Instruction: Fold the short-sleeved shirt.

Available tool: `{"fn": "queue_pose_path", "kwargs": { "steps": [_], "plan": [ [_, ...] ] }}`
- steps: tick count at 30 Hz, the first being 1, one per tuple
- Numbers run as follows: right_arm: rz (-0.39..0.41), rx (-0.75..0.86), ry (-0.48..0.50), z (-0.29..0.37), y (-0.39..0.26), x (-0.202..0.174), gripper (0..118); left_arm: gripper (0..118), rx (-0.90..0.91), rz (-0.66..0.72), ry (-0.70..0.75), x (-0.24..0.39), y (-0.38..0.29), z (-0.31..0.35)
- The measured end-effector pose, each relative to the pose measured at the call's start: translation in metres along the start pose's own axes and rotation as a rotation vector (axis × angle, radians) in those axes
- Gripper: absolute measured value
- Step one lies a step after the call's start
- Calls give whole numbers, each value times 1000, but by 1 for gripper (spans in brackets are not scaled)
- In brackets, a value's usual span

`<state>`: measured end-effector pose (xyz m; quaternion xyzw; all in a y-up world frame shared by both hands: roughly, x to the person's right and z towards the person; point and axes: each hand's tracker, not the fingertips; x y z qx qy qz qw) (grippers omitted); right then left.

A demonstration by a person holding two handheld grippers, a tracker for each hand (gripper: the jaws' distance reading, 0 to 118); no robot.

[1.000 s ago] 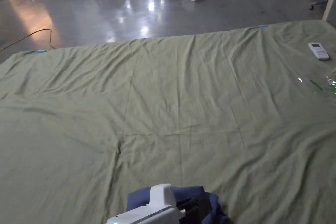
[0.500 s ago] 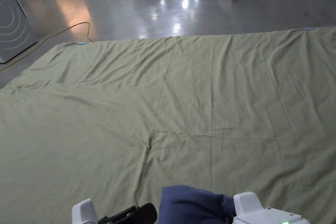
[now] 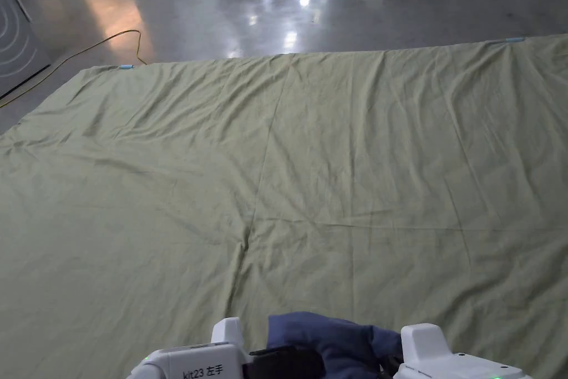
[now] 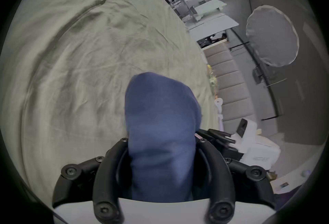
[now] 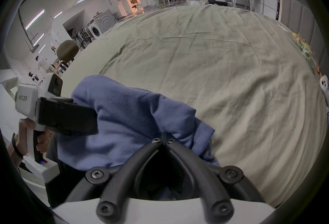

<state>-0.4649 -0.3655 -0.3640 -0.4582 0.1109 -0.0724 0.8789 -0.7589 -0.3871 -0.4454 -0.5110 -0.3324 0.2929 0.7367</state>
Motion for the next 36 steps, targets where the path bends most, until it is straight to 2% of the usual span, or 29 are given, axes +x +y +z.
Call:
{"fn": "queue_pose_path", "kwargs": {
  "steps": [1, 3, 5, 8, 10, 12, 15, 17, 21, 23, 24, 25, 27, 30, 33, 36],
  "plan": [
    [-12, 2, 8, 1, 0, 2, 0, 48, 22, -1, 61, -2, 2, 1],
    [-25, 6, 31, 5, 1, 4, 0, 43, 43, 75, 6, -8, 4, 9],
    [-33, 16, 88, 18, 3, 6, 0, 40, 62, 72, -10, -6, 6, 27],
    [-39, 137, 156, 51, -2, 9, 0, 39, 200, 65, -59, -4, 26, 92],
    [-45, 154, 169, 68, -10, 16, 0, 39, 200, 39, -36, -14, 50, 145],
    [-91, 144, 169, 79, -19, 23, 0, 39, 229, -1, 136, -30, 78, 200],
    [-169, 138, 163, 85, -35, 35, 0, 39, 222, 65, 361, -68, 118, 263],
    [-184, 122, 149, 85, -44, 40, 0, 39, 233, 79, 483, -79, 133, 282],
    [-191, 75, 117, 80, -56, 49, 0, 41, 263, 183, 600, -121, 154, 285],
    [-197, 58, 119, 78, -60, 53, 0, 55, 284, 201, 687, -131, 152, 266],
    [-203, 48, 121, 76, -61, 55, 0, 71, 290, 215, 767, -130, 151, 255],
    [-198, 43, 119, 77, -62, 56, 0, 77, 273, 175, 851, -128, 150, 249],
    [-174, 55, 99, 82, -61, 57, 0, 82, 277, 81, 920, -113, 149, 255],
    [-160, 100, 93, 95, -55, 62, 0, 84, 255, 98, 1099, -79, 159, 280],
    [-194, 182, 91, 104, -42, 69, 0, 84, 355, -141, 1046, -13, 154, 303],
    [-209, 313, 64, 119, -11, 65, 0, 84, 477, -375, 920, 78, 130, 305]
  ]
}}
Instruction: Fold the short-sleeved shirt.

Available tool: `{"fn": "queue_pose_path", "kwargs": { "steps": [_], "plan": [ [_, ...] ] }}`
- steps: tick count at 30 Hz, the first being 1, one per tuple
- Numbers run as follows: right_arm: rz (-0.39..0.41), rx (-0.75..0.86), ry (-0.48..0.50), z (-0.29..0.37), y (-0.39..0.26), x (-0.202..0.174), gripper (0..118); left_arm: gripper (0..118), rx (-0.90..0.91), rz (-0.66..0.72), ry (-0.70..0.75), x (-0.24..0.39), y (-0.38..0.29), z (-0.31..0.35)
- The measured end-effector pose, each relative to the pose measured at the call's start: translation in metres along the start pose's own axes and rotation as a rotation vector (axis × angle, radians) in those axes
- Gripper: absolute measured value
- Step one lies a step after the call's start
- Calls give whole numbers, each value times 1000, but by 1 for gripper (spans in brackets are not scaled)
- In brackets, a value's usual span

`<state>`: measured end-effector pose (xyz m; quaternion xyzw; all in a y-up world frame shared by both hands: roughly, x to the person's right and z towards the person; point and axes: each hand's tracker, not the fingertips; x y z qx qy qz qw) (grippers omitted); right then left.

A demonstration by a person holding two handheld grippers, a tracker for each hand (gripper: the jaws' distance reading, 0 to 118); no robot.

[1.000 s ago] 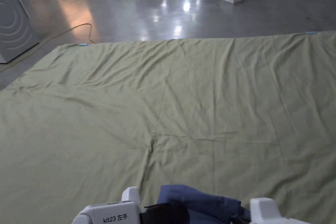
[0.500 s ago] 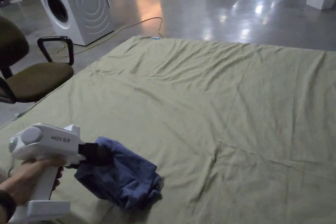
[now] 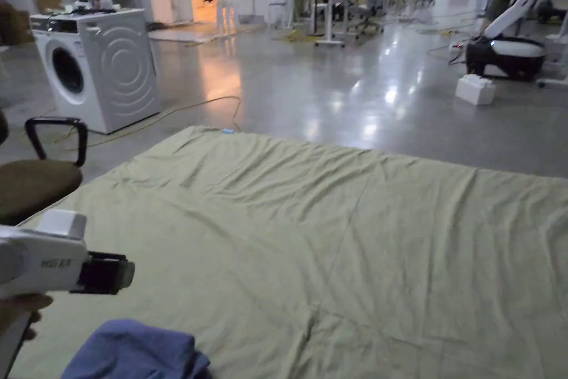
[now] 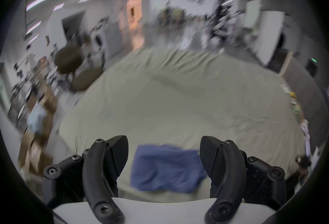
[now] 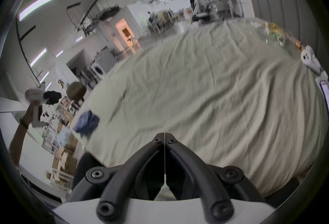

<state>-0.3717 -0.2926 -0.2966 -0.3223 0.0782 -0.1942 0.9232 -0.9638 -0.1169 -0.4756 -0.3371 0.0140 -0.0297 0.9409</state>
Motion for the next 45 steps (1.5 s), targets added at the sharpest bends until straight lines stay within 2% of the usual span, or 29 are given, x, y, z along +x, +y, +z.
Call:
{"fn": "queue_pose_path", "kwargs": {
  "steps": [4, 6, 8, 10, 13, 16, 18, 21, 23, 25, 26, 29, 30, 31, 34, 35, 37, 38, 39, 45],
  "plan": [
    [45, 204, 2, 26, 45, -29, 0, 84, 311, -126, -209, 72, -7, 84],
    [74, 297, -7, 45, 61, -43, 0, 84, 414, -128, -180, 104, -19, 107],
    [116, 380, -20, 66, 72, -52, 0, 83, 446, -37, -162, 134, -32, 126],
    [179, 454, -44, 91, 80, -63, 0, 83, 548, -24, -211, 160, -54, 139],
    [258, 527, -88, 120, 82, -71, 0, 83, 578, 7, -197, 180, -73, 141],
    [338, 594, -157, 140, 77, -76, 0, 80, 613, -12, -145, 196, -87, 147],
    [381, 627, -203, 148, 72, -76, 0, 72, 630, -74, -108, 196, -89, 146],
    [332, 637, -223, 150, 62, -67, 0, 63, 629, -36, -107, 197, -88, 150],
    [290, 661, -234, 153, 60, -62, 0, 42, 640, 7, -156, 194, -90, 150],
    [273, 665, -245, 154, 62, -58, 0, 15, 640, -8, -234, 199, -92, 152],
    [259, 656, -251, 154, 62, -57, 0, 10, 634, -25, -266, 202, -94, 152],
    [261, 653, -266, 156, 65, -59, 0, 5, 650, -133, -196, 222, -100, 157],
    [264, 656, -271, 156, 65, -61, 0, 4, 673, -143, -153, 231, -106, 158],
    [269, 656, -273, 156, 66, -65, 0, 1, 698, -94, -127, 231, -106, 160],
    [304, 668, -278, 155, 65, -72, 0, 1, 674, -82, -176, 239, -104, 160],
    [338, 693, -272, 155, 66, -75, 0, 1, 672, -104, -177, 242, -105, 159],
    [303, 655, -280, 152, 66, -75, 0, 1, 673, -131, -159, 242, -103, 160],
    [316, 660, -288, 151, 65, -77, 0, 1, 668, -120, -169, 242, -103, 160],
    [361, 679, -297, 153, 67, -79, 0, 1, 663, -112, -177, 241, -102, 160],
    [300, 672, -271, 151, 67, -75, 0, 1, 657, -94, -206, 237, -99, 160]
  ]
}}
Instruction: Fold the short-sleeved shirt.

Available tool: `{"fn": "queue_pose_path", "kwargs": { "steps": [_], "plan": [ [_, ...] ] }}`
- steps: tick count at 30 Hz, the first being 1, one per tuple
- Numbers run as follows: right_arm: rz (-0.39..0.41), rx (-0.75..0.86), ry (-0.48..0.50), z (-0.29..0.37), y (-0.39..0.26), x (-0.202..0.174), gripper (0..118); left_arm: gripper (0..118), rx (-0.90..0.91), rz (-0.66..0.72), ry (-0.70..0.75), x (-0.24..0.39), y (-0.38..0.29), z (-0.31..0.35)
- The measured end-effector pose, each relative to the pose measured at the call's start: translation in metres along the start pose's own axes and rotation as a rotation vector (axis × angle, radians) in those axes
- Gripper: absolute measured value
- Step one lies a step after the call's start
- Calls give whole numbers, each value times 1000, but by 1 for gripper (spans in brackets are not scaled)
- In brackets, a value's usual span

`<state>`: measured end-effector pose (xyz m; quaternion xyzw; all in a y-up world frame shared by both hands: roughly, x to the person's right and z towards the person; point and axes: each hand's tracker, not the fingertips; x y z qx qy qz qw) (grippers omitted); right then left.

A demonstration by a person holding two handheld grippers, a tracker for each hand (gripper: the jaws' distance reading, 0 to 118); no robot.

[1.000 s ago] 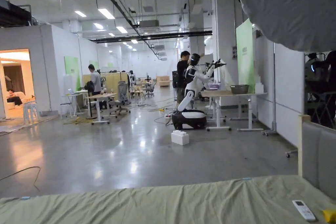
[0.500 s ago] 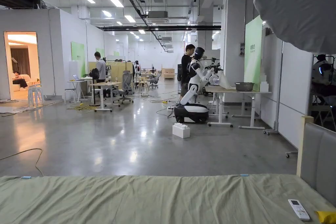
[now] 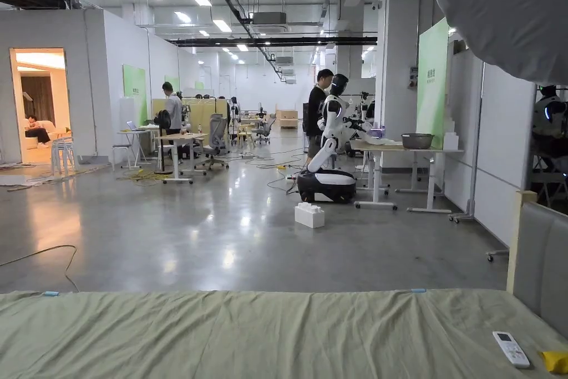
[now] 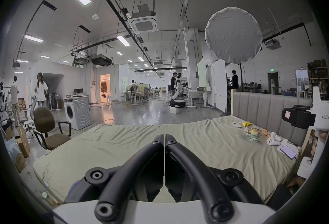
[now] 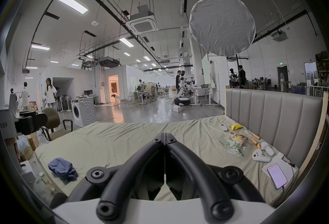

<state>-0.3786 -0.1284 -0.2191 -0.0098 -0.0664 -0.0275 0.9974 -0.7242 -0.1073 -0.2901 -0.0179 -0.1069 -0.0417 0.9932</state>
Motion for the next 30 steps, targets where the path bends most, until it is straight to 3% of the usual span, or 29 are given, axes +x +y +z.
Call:
{"fn": "queue_pose_path", "kwargs": {
  "steps": [9, 13, 17, 21, 30],
  "plan": [
    [19, 2, 24, -1, 1, -5, 0, 1, -14, 30, -22, -3, 0, -3],
    [-7, -7, 39, -1, 0, -5, 0, 1, -23, 41, -23, -6, -1, -4],
    [-86, -20, 75, -1, 0, -4, 0, 1, -28, 69, -20, -10, -1, -4],
    [-42, -16, 64, -1, 2, -8, 0, 1, -29, 78, -10, -13, 1, -4],
    [-49, -19, 63, 0, 4, -9, 0, 1, -31, 85, -9, -15, -1, -5]
  ]
}}
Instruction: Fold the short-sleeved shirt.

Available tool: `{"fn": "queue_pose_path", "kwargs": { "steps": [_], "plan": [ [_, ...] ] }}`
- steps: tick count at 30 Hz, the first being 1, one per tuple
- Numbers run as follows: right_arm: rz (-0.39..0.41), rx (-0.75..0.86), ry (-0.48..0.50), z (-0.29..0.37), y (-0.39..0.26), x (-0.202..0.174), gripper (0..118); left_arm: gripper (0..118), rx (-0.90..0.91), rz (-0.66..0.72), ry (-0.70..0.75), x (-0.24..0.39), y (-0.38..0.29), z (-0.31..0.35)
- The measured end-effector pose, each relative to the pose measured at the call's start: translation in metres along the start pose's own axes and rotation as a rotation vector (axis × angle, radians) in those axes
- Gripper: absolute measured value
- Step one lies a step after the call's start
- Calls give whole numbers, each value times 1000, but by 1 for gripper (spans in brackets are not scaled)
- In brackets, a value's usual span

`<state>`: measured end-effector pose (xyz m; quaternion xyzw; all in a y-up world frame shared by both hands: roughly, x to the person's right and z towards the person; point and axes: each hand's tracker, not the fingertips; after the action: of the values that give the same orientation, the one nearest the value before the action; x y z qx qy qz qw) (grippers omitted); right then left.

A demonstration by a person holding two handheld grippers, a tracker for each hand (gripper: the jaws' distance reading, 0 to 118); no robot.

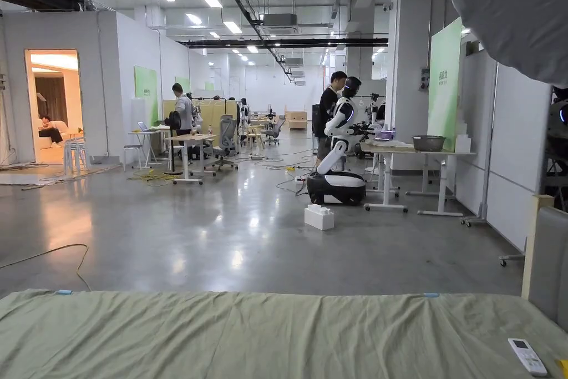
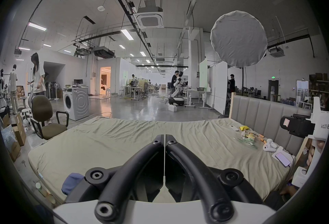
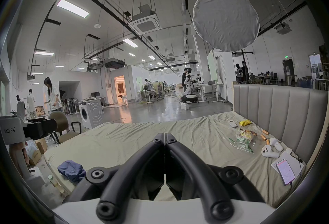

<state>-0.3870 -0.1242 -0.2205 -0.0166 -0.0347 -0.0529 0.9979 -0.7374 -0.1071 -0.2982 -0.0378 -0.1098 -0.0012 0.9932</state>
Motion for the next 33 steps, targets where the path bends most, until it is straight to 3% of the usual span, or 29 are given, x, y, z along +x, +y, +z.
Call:
{"fn": "queue_pose_path", "kwargs": {
  "steps": [6, 7, 8, 9, 10, 11, 14, 17, 19, 20, 24, 33],
  "plan": [
    [13, 12, -3, 1, 4, 0, 1, 2, 0, -11, 0, 2, 1, 0],
    [15, 16, -8, 1, 4, -1, 7, 9, 5, -16, 4, 3, 1, 0],
    [19, 25, -16, 1, 5, -1, 22, 21, 8, -19, 9, 4, 1, 0],
    [32, 35, -18, 1, 6, -2, 54, 43, 8, -20, 14, 4, 2, 0],
    [24, 26, -20, 0, 6, -1, 74, 59, 7, -20, 15, 4, 3, 0],
    [4, 11, -27, 0, 4, -1, 85, 71, 8, -18, 15, 3, 4, 0],
    [14, 44, -18, 3, 5, 0, 91, 86, 19, -16, 19, 2, 5, 1],
    [16, 35, -13, 3, 5, 1, 117, 117, 16, -27, 38, 3, 5, 1],
    [28, 59, -53, 6, 5, 0, 118, 118, 34, -34, 43, 3, 1, 3],
    [69, 73, 10, 6, 6, -5, 118, 118, 32, -34, 41, 4, 0, 4],
    [37, 47, -10, 4, 4, -4, 118, 118, 43, -50, 33, 6, -3, 8],
    [47, 32, -19, 4, 1, -2, 118, 118, 43, -60, 25, 6, 5, 8]
  ]
}}
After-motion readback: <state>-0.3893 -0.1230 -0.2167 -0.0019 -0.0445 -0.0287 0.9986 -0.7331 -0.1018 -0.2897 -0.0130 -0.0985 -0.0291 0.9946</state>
